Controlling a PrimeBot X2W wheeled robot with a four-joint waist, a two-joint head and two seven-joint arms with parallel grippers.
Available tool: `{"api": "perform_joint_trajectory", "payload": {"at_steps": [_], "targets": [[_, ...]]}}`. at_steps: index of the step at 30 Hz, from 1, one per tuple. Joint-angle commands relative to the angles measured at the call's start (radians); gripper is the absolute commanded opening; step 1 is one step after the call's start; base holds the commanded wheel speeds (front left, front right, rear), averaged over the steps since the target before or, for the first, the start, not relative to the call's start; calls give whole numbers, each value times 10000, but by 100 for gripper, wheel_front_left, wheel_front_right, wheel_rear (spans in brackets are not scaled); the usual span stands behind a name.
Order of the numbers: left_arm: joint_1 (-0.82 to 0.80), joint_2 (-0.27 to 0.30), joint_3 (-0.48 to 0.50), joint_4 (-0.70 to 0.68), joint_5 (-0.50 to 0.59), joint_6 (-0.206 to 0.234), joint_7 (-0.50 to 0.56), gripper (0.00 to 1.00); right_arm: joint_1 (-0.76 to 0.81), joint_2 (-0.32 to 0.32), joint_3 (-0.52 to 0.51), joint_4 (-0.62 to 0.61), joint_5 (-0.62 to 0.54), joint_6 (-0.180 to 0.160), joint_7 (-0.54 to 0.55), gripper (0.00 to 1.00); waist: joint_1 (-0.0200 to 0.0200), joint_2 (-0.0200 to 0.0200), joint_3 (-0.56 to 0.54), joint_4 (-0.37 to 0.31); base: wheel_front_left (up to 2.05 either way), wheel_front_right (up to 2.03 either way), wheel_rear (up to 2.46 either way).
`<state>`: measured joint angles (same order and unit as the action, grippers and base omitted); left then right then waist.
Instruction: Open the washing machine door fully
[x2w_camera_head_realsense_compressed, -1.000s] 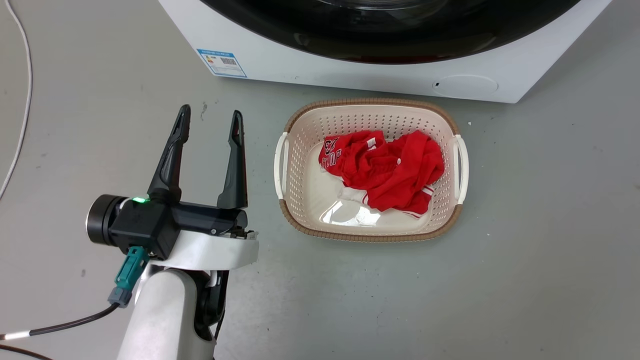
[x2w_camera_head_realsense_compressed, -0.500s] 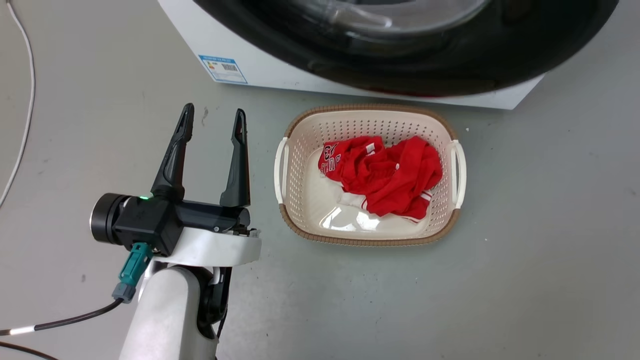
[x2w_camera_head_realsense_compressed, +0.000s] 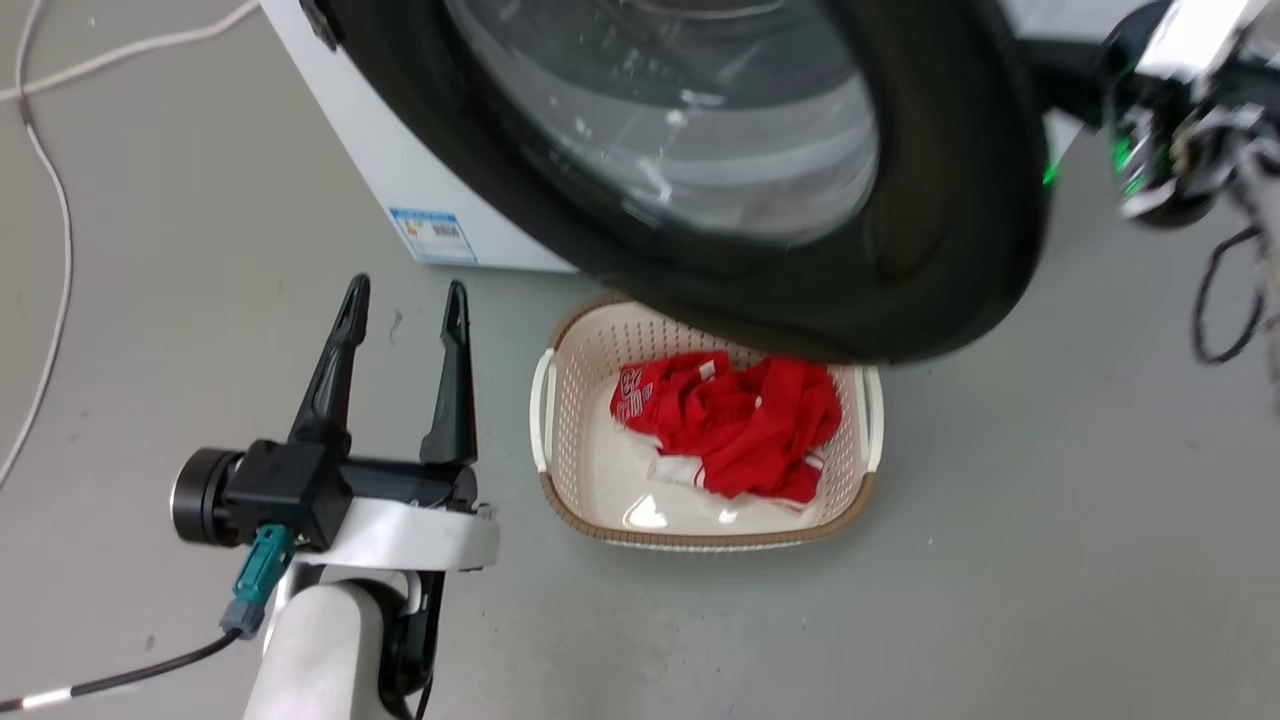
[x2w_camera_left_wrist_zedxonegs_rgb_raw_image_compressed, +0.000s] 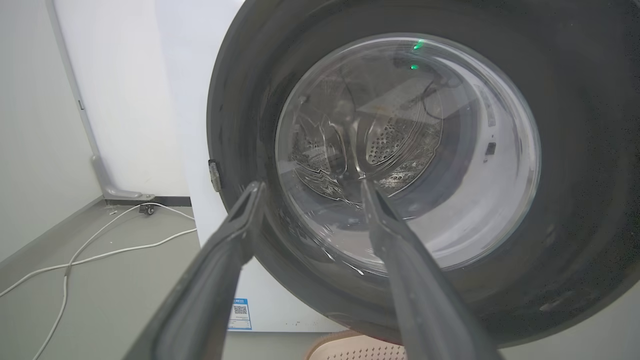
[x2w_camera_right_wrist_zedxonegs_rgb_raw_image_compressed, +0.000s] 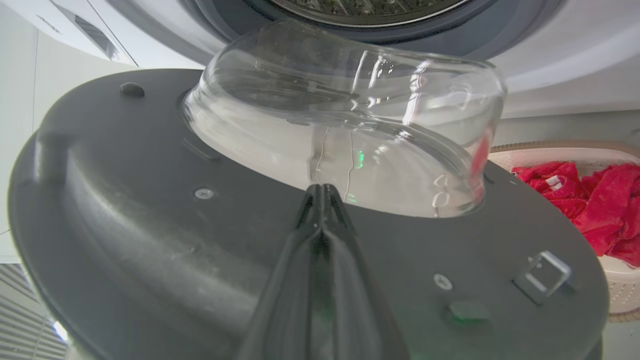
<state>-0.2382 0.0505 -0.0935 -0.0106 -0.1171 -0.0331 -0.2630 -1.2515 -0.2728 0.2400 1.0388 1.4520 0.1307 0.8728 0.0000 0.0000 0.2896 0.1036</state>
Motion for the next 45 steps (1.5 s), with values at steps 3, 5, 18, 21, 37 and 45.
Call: {"api": "perform_joint_trajectory", "payload": {"at_steps": [3, 5, 18, 21, 37, 45], "targets": [[535, -5, 286, 95, 255, -136, -26, 100, 1447, 559, 87, -967, 336, -1, 439, 0, 0, 0, -801, -240, 0, 0, 0], [691, -5, 359, 138, 324, -191, -26, 100, 1909, 740, 133, -1294, 395, 0, 506, 0, 0, 0, -998, -267, 0, 0, 0], [1253, -5, 393, 303, 451, -381, -26, 100, 4010, 1865, 659, -3145, 730, 0, 964, 0, 0, 0, -1720, -139, 0, 0, 0], [1293, -3, 311, 329, 416, -378, -26, 100, 4351, 2030, 861, -3472, 758, -1, 998, 0, 0, 0, -1803, -95, 0, 0, 0], [1537, -5, 288, 397, 347, -283, -26, 100, 5577, 2217, 1676, -4686, 1499, -1, -762, 0, 0, 0, -2113, -445, 0, 0, 0], [1673, -4, 514, 422, 357, -239, -26, 100, 6191, 2179, 901, -5112, 573, 0, -4350, 0, 0, 0, -2238, -797, 0, 0, 0]]}}
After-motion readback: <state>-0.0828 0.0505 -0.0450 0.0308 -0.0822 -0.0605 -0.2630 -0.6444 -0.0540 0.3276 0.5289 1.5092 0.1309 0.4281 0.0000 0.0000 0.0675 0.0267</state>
